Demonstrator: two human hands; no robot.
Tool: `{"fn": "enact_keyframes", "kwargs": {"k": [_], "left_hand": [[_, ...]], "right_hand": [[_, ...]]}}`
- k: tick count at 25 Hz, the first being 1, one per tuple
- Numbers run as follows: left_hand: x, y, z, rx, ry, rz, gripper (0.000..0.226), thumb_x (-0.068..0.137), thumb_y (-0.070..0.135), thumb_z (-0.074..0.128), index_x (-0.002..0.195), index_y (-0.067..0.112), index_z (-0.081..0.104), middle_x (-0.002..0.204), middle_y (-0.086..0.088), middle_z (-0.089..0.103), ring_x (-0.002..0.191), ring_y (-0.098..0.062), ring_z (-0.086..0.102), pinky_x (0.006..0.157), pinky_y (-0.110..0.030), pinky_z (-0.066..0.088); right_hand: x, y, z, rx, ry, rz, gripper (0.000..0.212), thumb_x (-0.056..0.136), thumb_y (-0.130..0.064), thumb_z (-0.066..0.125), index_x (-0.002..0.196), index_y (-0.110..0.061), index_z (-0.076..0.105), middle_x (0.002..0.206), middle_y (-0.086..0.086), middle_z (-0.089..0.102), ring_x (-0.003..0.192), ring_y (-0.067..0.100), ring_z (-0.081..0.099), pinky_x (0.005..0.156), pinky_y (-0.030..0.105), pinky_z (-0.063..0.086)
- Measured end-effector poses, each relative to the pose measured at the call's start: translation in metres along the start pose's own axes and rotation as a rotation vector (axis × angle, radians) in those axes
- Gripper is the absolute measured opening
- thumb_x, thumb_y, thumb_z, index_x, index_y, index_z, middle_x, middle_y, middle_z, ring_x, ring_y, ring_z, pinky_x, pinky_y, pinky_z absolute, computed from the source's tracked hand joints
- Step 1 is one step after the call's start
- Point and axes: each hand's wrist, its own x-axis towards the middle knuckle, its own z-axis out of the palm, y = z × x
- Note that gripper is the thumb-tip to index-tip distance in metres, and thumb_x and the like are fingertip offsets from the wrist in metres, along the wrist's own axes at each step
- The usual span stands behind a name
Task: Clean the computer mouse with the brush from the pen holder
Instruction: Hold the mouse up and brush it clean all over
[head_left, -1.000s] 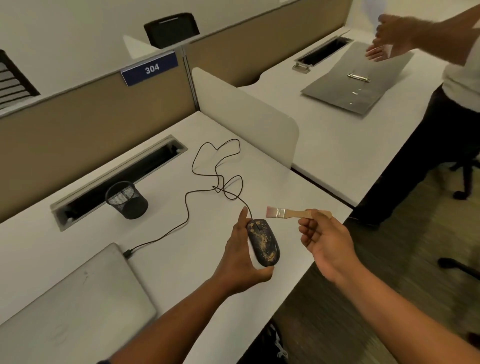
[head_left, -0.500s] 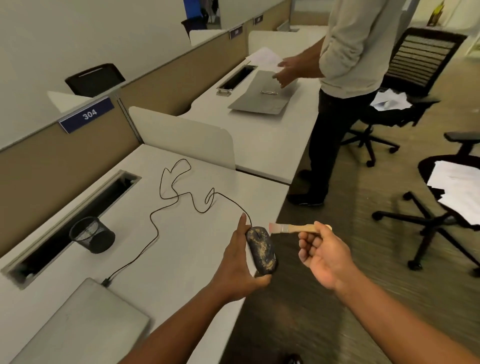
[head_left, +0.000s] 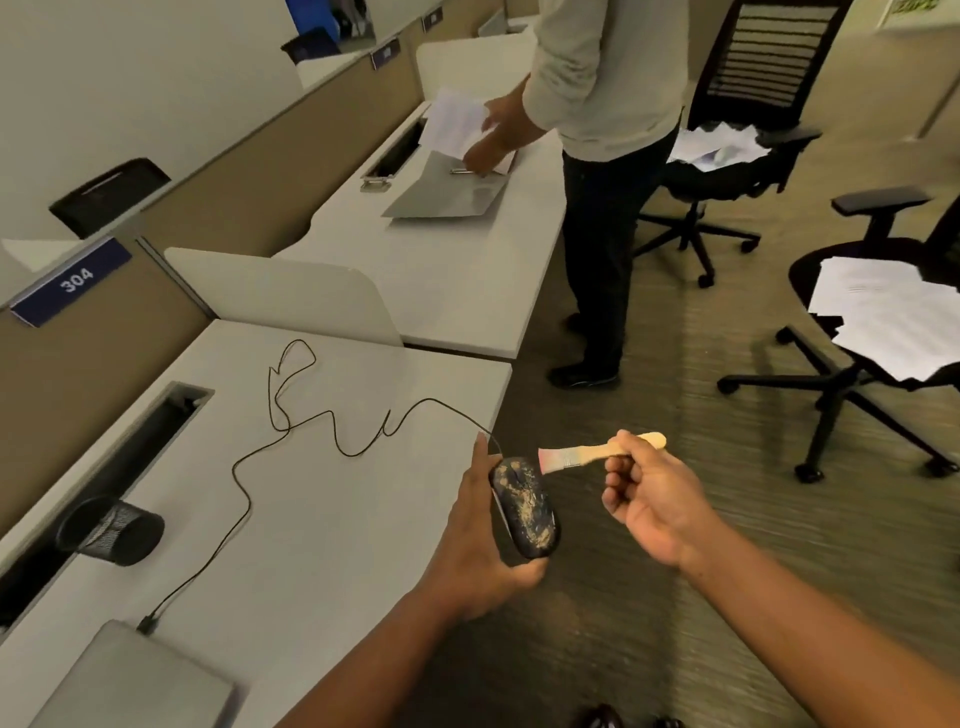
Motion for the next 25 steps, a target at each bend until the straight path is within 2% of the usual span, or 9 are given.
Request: {"fn": "enact_keyframes", "kwargs": {"k": [5,8,12,14,18,22,25], "left_hand": [[0.009,0.012,0.013,0.051,-0.041,-0.01,0.148,0.059,0.058,0.095,0.156,0.063,-0.016,0.156,0.042,0.018,0.151,0.0,0.034,0.119,-0.033,0.043],[0.017,0.014,0.017,0.088,-0.078,0.001,0.15,0.059,0.057,0.096,0.162,0.053,-0.012,0.156,0.046,0.015,0.152,-0.001,0.033,0.121,-0.04,0.044],[0.023,0.016,0.017,0.143,-0.114,0.02,0.154,0.059,0.056,0.095,0.16,0.056,-0.021,0.159,0.038,0.021,0.15,-0.002,0.034,0.12,-0.044,0.045],[0.022,0.016,0.013,0.151,-0.117,0.031,0.154,0.059,0.058,0.096,0.16,0.056,-0.02,0.158,0.04,0.021,0.15,-0.002,0.035,0.119,-0.045,0.046],[0.022,0.01,0.004,0.14,-0.117,0.032,0.155,0.058,0.057,0.098,0.161,0.055,-0.018,0.161,0.032,0.027,0.151,-0.006,0.037,0.117,-0.047,0.048],[0.021,0.005,0.0,0.128,-0.127,0.031,0.155,0.058,0.059,0.098,0.161,0.056,-0.018,0.161,0.035,0.026,0.151,-0.002,0.035,0.117,-0.043,0.048],[0.02,0.001,-0.002,0.127,-0.134,0.034,0.155,0.057,0.063,0.097,0.161,0.056,-0.017,0.157,0.039,0.027,0.149,0.007,0.033,0.115,-0.03,0.045]], "right_hand": [[0.008,-0.009,-0.017,-0.011,-0.009,0.03,0.014,0.099,-0.029,0.068,0.093,-0.017,0.072,0.061,-0.004,0.064,0.058,0.01,0.057,0.057,0.029,0.048],[0.008,-0.011,-0.022,-0.067,-0.027,0.021,0.016,0.101,-0.032,0.065,0.096,-0.017,0.07,0.064,-0.003,0.066,0.057,0.01,0.057,0.056,0.029,0.044],[0.006,-0.01,-0.026,-0.09,-0.042,-0.024,0.017,0.102,-0.031,0.063,0.098,-0.017,0.069,0.066,-0.003,0.066,0.055,0.008,0.056,0.055,0.027,0.041],[0.004,-0.008,-0.024,-0.113,-0.071,-0.055,0.016,0.103,-0.031,0.062,0.1,-0.016,0.069,0.066,-0.003,0.067,0.056,0.008,0.056,0.055,0.027,0.041],[0.007,-0.009,-0.021,-0.16,-0.124,-0.118,0.016,0.104,-0.029,0.061,0.104,-0.016,0.07,0.068,-0.002,0.068,0.06,0.01,0.056,0.057,0.028,0.042],[0.009,-0.006,-0.018,-0.237,-0.152,-0.201,0.017,0.105,-0.028,0.059,0.108,-0.014,0.07,0.07,-0.001,0.069,0.061,0.01,0.058,0.057,0.027,0.045],[0.012,-0.005,-0.016,-0.328,-0.16,-0.286,0.019,0.105,-0.029,0.059,0.109,-0.013,0.07,0.071,-0.001,0.071,0.062,0.009,0.06,0.056,0.024,0.049]]}}
